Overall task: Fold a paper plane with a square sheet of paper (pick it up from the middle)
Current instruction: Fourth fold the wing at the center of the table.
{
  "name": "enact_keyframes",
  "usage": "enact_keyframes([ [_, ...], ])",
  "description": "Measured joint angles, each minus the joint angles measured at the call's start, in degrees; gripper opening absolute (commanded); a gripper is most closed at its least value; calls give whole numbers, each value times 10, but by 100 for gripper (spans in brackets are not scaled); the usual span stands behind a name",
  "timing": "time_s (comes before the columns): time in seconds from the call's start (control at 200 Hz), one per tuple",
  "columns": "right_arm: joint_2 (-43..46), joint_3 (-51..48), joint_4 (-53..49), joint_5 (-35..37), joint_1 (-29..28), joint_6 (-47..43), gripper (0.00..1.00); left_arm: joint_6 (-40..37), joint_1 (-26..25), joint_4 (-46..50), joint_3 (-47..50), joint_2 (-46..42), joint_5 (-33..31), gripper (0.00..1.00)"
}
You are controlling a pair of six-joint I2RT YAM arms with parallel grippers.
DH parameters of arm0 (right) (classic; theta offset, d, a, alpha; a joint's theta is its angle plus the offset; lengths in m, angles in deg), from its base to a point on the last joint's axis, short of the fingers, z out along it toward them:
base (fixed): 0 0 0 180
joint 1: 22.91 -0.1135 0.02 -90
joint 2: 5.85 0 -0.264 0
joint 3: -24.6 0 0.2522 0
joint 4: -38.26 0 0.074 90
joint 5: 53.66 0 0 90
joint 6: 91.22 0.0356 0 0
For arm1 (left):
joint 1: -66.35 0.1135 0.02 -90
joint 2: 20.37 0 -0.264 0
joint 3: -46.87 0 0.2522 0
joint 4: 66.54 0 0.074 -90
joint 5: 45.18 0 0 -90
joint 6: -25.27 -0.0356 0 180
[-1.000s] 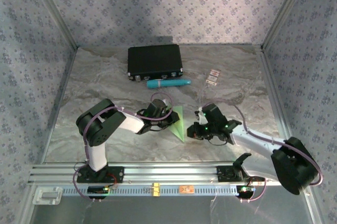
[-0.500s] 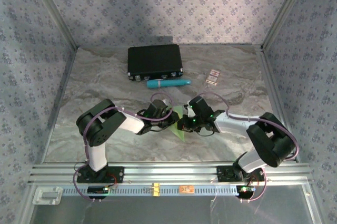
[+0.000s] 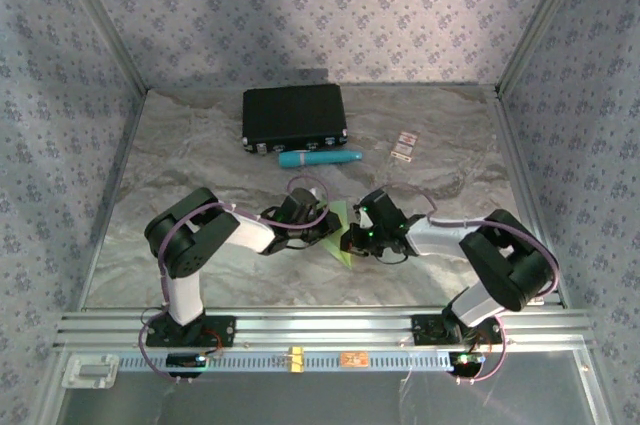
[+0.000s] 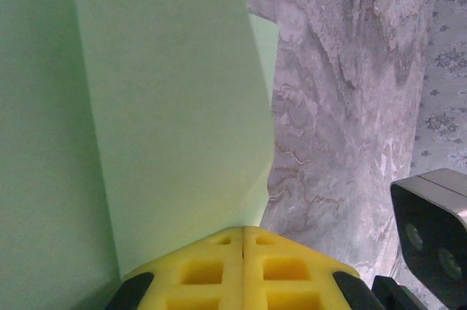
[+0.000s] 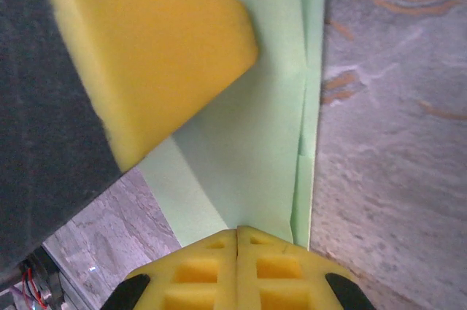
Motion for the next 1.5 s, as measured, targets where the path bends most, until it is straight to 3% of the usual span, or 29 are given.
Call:
enact_keyframes([
  [0.225,14,-30,33,-15,15,1,4,-39,3,64,-18,-23,5,18],
  [0.455,13,-31,19,-48,41,-30,3,-76,4,113,-18,-65,7,9],
  [0.815,12,-31,9,-68,55,-55,3,-127,-16,163,-66,-39,34,7],
  [0.994,12,-31,9,-70,55,-59,3,-126,-14,174,-82,1,36,5],
  [1.499,23,-4,-17,-71,49,-62,4,-113,-11,165,-85,9,42,3],
])
